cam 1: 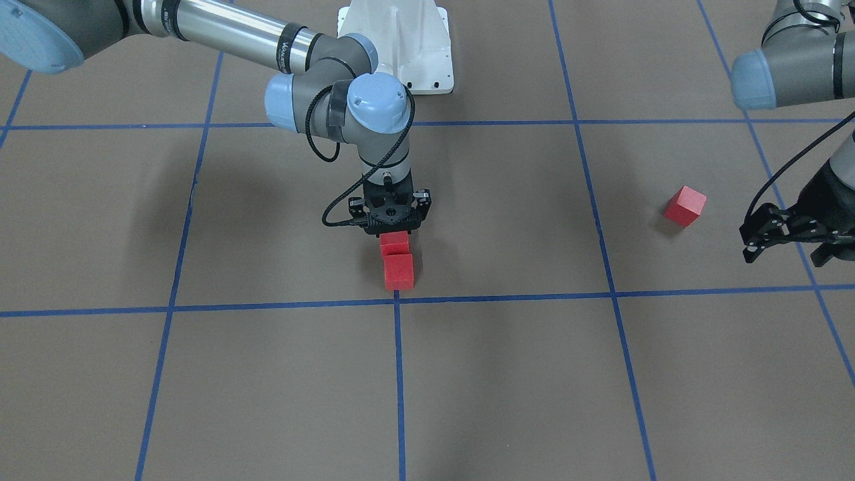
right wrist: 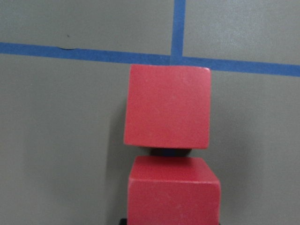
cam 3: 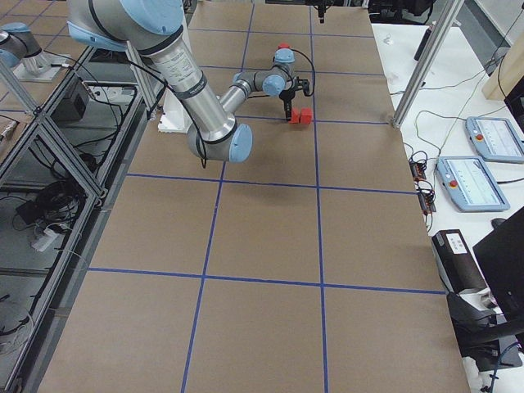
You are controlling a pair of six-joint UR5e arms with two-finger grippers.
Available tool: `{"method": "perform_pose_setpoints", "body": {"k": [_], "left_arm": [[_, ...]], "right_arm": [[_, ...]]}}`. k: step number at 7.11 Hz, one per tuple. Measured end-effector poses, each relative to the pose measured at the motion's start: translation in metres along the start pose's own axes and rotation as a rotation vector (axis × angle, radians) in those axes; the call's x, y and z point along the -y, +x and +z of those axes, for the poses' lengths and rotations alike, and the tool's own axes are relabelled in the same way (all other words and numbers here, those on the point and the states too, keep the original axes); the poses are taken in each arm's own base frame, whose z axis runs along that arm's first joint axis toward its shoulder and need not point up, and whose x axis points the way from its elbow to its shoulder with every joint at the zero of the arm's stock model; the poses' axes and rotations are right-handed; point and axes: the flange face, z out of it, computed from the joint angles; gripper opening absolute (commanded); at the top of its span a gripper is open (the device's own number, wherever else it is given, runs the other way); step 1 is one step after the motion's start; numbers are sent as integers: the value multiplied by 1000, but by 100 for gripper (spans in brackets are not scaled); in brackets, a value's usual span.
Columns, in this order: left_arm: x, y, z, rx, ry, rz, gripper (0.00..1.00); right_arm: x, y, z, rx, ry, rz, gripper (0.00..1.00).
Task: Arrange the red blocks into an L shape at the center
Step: 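Lower the red cube with the right gripper just nearer the robot than the center cube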
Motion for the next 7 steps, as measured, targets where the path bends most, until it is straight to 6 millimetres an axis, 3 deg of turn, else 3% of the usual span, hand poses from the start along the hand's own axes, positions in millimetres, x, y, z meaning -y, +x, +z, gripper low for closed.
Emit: {"method": "perform_pose_setpoints", "body": {"k": [2, 3, 5, 6, 7], "left_arm": [[0, 0, 0, 0, 0, 0, 99], [0, 0, 0, 0, 0, 0, 99], [0, 0, 0, 0, 0, 0, 99], [0, 0, 0, 0, 0, 1, 99], [0, 0, 0, 0, 0, 1, 99]], "right_arm": [[1, 1, -1, 0, 3, 1, 3], [2, 1, -1, 0, 4, 2, 14], [3, 2, -1, 1, 5, 3, 50], [3, 2, -1, 1, 5, 3, 75], [3, 3, -1, 0, 5, 2, 83]]}}
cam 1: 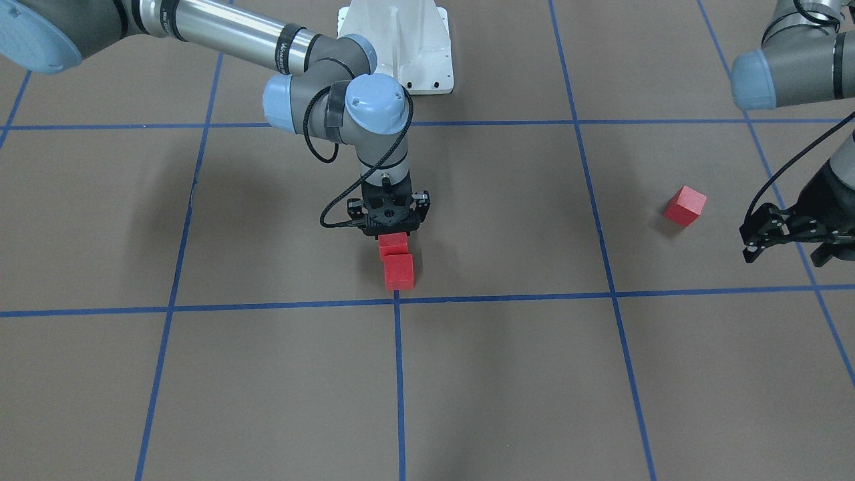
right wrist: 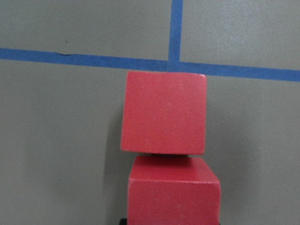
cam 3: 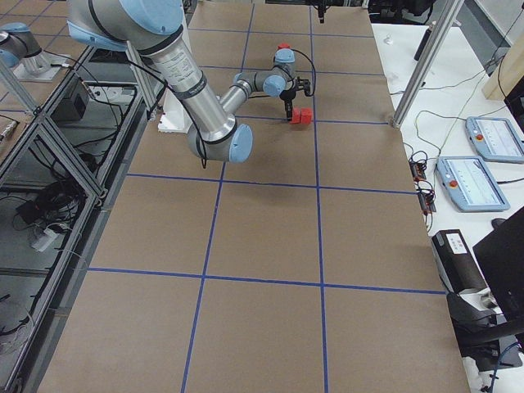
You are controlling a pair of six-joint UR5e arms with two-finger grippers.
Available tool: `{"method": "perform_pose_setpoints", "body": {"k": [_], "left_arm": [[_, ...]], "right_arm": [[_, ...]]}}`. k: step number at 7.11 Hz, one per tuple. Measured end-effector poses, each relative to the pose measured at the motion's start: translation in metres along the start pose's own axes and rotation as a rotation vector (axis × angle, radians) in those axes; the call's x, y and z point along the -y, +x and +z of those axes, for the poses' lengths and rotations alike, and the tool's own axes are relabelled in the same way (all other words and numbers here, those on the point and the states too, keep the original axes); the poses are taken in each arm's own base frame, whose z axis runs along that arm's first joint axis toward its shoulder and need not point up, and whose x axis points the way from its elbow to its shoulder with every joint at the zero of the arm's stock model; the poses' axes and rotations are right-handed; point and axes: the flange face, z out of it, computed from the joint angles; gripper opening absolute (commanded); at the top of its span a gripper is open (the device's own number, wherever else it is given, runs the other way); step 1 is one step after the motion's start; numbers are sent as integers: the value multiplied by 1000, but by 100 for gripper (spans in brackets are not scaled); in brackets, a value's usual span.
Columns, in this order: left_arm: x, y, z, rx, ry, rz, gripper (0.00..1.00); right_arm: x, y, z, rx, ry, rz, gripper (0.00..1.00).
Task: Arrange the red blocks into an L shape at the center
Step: 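Lower the red cube with the right gripper just nearer the robot than the center cube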
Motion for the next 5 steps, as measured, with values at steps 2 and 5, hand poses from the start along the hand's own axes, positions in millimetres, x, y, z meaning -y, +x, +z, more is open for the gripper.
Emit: {"method": "perform_pose_setpoints", "body": {"k": [2, 5], "left_arm": [[0, 0, 0, 0, 0, 0, 99], [0, 0, 0, 0, 1, 0, 99]], "right_arm": [[1, 1, 0, 2, 13, -3, 92], [4, 1, -2, 5, 24, 0, 98]]}}
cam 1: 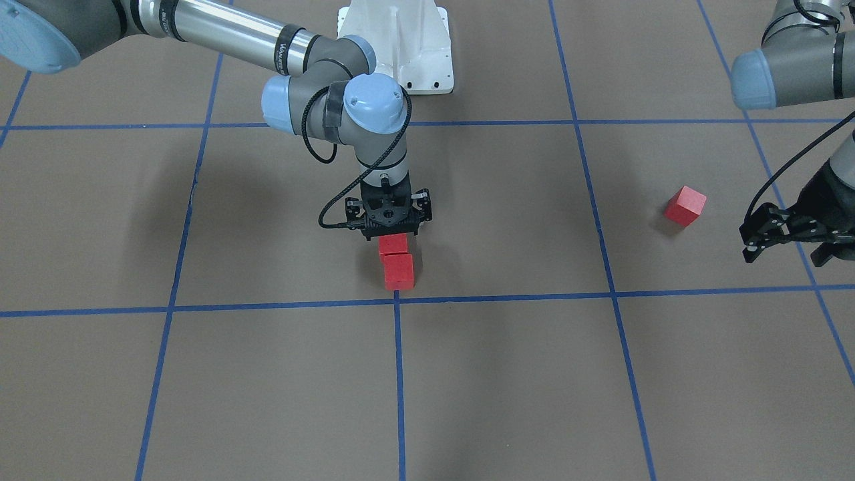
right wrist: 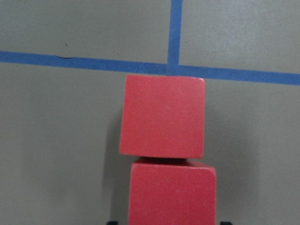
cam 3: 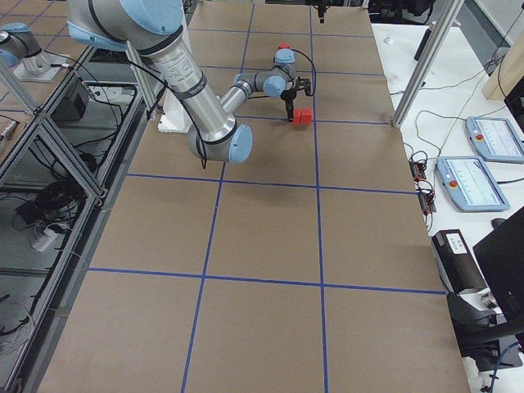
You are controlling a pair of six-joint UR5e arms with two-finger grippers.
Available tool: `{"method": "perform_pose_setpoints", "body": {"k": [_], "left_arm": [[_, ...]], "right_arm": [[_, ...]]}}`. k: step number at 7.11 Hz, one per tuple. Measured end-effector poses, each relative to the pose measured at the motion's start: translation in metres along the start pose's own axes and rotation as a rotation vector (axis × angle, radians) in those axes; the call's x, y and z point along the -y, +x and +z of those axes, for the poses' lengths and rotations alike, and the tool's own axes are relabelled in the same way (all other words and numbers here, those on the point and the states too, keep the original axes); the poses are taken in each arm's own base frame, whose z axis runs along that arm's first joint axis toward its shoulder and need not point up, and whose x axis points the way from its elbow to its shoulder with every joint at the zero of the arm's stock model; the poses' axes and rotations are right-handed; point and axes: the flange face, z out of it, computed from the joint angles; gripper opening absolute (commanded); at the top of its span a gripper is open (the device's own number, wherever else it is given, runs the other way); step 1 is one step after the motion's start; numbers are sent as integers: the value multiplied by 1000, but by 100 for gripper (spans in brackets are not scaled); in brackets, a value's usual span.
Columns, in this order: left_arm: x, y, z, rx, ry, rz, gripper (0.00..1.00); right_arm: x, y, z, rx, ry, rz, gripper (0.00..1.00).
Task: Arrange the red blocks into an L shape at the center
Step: 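Lower the red cube with the right gripper just nearer the robot than the center cube, then open the right gripper and lift away while the left arm reaches the remaining cube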
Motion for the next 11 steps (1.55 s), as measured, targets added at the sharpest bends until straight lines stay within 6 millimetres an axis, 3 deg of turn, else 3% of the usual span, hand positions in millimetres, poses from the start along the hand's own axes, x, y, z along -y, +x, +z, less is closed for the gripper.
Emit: {"method": "perform_pose_setpoints", "body": {"k": [2, 5, 6, 8, 11], "left_arm": [[-5, -4, 2, 2, -3, -5, 100], [-39, -24, 16, -28, 44, -72, 100], [-66, -33, 28, -57, 72, -123, 100], [-116, -44, 50, -96, 91, -135, 100], [-153, -1, 86, -112, 49, -27, 100]], "right_arm": [[13, 2, -18, 21, 18, 13, 98], [53, 31, -82, 67, -19, 76, 99], [66, 55, -107, 69, -33, 100, 99], [81, 115, -133, 72, -49, 98, 99], [88, 201, -142, 52, -52, 29, 99]]}}
